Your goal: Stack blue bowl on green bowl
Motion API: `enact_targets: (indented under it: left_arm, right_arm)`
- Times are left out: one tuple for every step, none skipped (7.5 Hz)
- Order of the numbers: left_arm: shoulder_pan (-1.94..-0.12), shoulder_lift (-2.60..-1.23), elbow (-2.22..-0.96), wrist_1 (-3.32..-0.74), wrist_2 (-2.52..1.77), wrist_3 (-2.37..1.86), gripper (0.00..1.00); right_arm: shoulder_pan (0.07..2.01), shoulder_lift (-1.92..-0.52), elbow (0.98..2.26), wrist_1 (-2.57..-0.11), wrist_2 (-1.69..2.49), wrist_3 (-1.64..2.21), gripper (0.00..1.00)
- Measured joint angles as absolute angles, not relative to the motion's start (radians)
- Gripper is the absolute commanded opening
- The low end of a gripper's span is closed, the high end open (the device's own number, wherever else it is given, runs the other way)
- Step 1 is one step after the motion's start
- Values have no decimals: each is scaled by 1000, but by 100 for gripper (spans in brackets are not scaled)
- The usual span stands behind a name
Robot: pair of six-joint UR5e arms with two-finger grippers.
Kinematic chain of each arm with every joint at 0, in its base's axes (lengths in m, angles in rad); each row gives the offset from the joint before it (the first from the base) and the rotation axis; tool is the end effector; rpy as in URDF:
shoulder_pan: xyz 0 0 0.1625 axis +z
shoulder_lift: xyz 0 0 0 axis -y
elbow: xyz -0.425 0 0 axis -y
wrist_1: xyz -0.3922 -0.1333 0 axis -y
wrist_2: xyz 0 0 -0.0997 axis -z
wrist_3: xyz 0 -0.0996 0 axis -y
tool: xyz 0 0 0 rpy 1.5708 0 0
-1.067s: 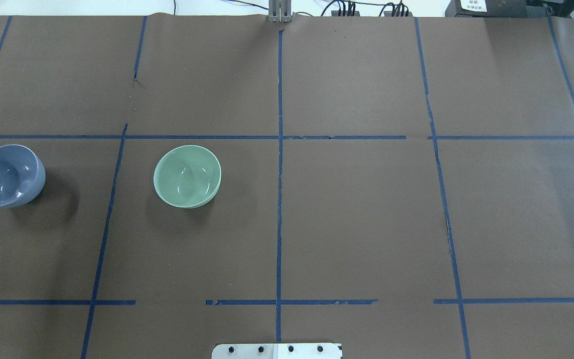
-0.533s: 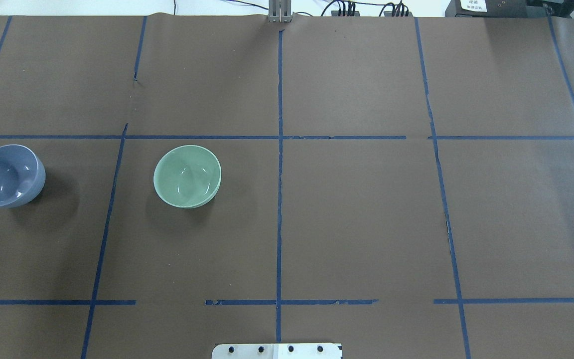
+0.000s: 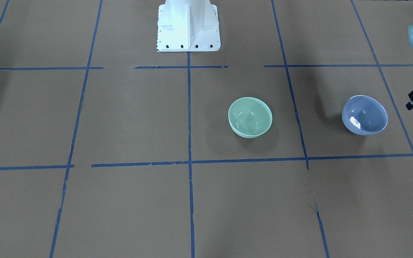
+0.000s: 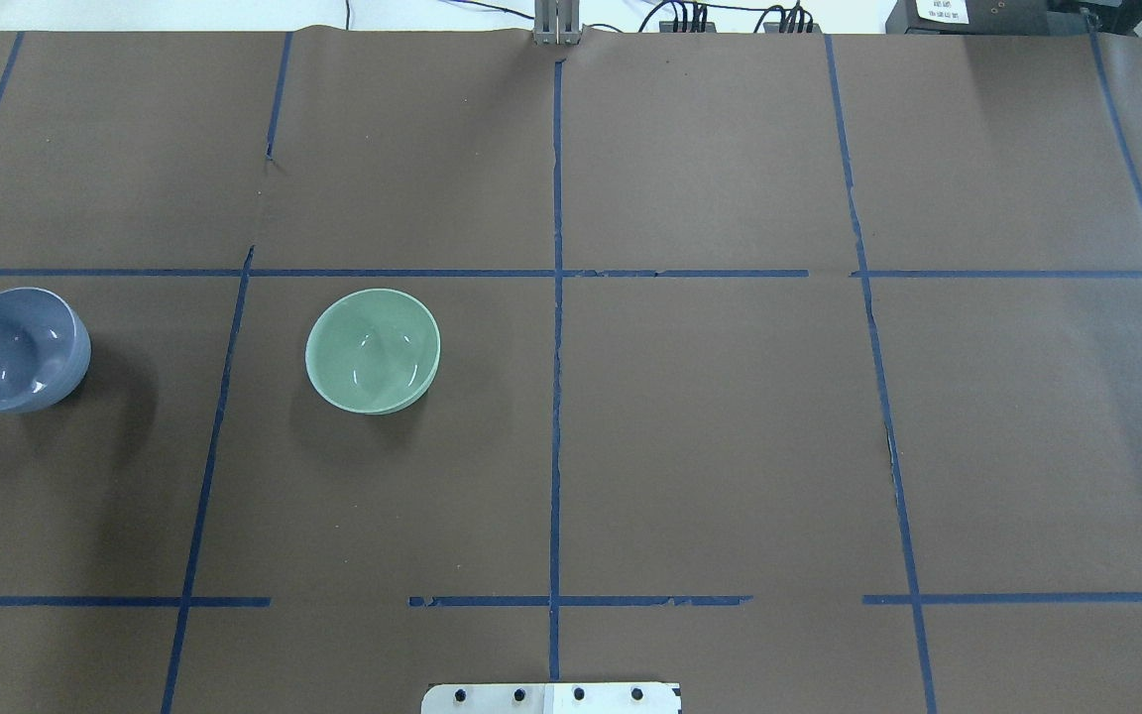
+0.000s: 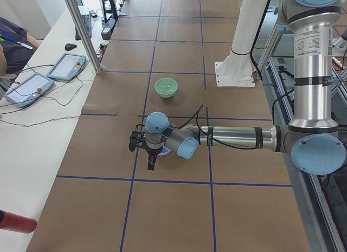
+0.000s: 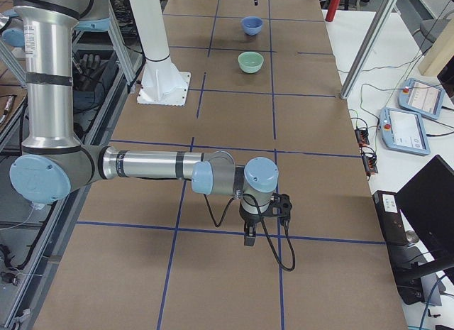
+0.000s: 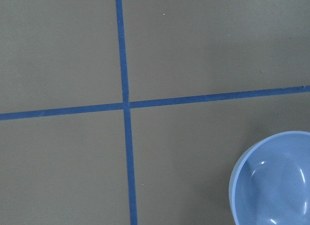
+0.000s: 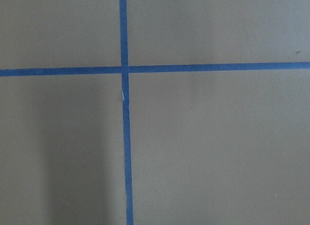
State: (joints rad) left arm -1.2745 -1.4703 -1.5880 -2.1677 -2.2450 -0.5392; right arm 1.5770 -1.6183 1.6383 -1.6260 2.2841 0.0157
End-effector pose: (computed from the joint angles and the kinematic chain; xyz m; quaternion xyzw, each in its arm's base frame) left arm 0.0702 -0.4734 0.6368 0.0893 0.3896 -0.0272 0.9162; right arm 0.0710 -0.4685 0.6580 -0.0181 -0.3490 0.0164 0.9368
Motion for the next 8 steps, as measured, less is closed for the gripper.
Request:
enact_targets:
  left_arm:
    - [-1225,-1471,-1553,-2257,-2219,-641,99]
    - [-1192,-1473,-1538,-2313,-2208,-714,97]
    - [-1163,-1473,-1533,-2349,-2203,-771,77]
    - [-1133,-1473,-1532,-2371,-2201,-813,29]
    - [-1111,-1471,-1531,-2380,-2200,-833,0]
    - [-1101,-1470,-1530,-2381,-2199,-840,0]
    - [-1098,-1468,-1530,-2379,-2199,-842,0]
    - [-1098,-1465,-1533,-2378,-2200,-841,0]
  right_arm:
    - [1577,-1618,1638,-1626,2284,15,100]
    - [1577,-1618,1638,-1626,2284,16,100]
    - [1577,-1618,1638,-1626,2284,16,100]
    - [1577,-1618,1638,-1626,2284,16,100]
    - [1578,-1618,1638,-1626,2284,16,100]
    - [1578,-1618,1638,-1626,2284,16,100]
    - [1578,-1618,1638,-1626,2284,16,100]
    - [1578,-1618,1638,-1626,2284,15,100]
